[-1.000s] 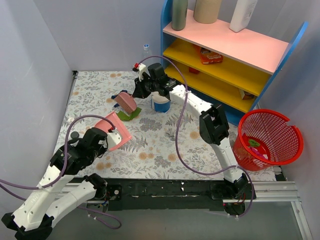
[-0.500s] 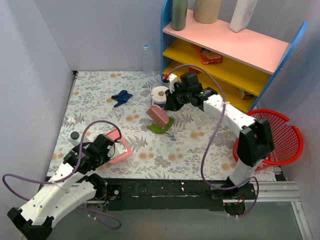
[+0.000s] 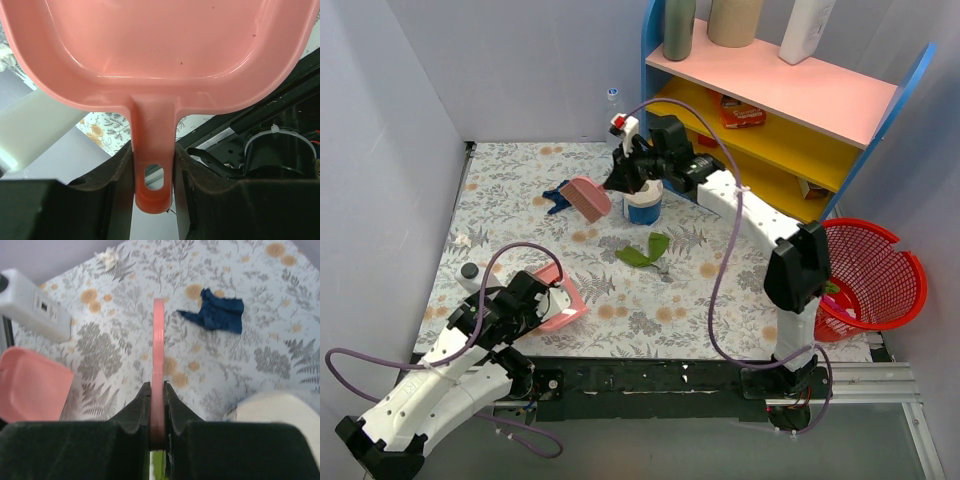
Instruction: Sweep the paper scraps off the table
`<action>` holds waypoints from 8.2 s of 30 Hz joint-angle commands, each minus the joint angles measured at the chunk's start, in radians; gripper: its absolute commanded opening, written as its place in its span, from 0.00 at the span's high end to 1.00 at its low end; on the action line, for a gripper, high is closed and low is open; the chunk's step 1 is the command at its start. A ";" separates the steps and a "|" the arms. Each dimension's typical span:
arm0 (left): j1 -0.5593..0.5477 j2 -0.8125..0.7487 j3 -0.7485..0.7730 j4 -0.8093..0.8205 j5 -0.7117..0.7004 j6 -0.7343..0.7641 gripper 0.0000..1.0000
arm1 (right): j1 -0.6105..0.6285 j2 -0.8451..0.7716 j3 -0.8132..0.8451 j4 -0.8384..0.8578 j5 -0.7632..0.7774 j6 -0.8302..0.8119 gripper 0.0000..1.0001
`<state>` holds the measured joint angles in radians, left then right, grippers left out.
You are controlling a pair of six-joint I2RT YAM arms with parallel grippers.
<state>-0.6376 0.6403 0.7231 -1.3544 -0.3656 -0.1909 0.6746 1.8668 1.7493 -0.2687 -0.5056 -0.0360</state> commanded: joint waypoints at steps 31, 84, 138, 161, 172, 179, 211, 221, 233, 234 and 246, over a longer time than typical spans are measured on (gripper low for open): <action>0.006 0.180 0.157 -0.028 0.013 0.031 1.00 | 0.014 0.292 0.041 0.171 0.240 0.160 0.99; 0.004 0.449 0.098 0.196 0.159 0.340 1.00 | 0.005 -0.612 -0.493 -0.204 0.750 -0.269 0.99; 0.039 0.825 0.266 0.312 0.064 0.295 1.00 | -0.124 -0.420 -0.281 -0.314 0.278 -0.019 0.99; -0.056 0.924 0.277 0.219 0.180 0.251 1.00 | -0.122 -0.508 -0.560 -0.477 0.357 -0.004 0.99; -0.155 1.119 0.386 0.282 0.298 0.081 1.00 | -0.122 -0.406 -0.530 -0.420 0.099 0.145 0.99; -0.160 1.193 0.509 0.326 0.432 -0.067 1.00 | -0.124 -0.383 -0.498 -0.411 0.050 0.156 0.99; -0.158 1.093 0.403 0.649 0.485 -0.062 1.00 | -0.125 -0.518 -0.353 -0.538 0.217 -0.183 0.99; -0.154 1.038 0.380 0.695 0.461 -0.053 1.00 | -0.191 -0.472 -0.257 -0.511 0.268 -0.174 0.99; -0.155 1.000 0.383 0.718 0.458 -0.016 1.00 | -0.201 -0.460 -0.202 -0.498 0.325 -0.206 0.99; -0.155 0.998 0.386 0.713 0.462 -0.015 1.00 | -0.199 -0.460 -0.195 -0.498 0.325 -0.208 0.99; -0.174 1.041 0.621 0.592 0.496 0.004 1.00 | -0.201 -0.429 0.073 -0.463 0.369 -0.302 0.99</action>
<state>-0.7959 1.6928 1.2301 -0.7322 0.0910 -0.2020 0.4778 1.4338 1.7241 -0.8028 -0.1345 -0.3000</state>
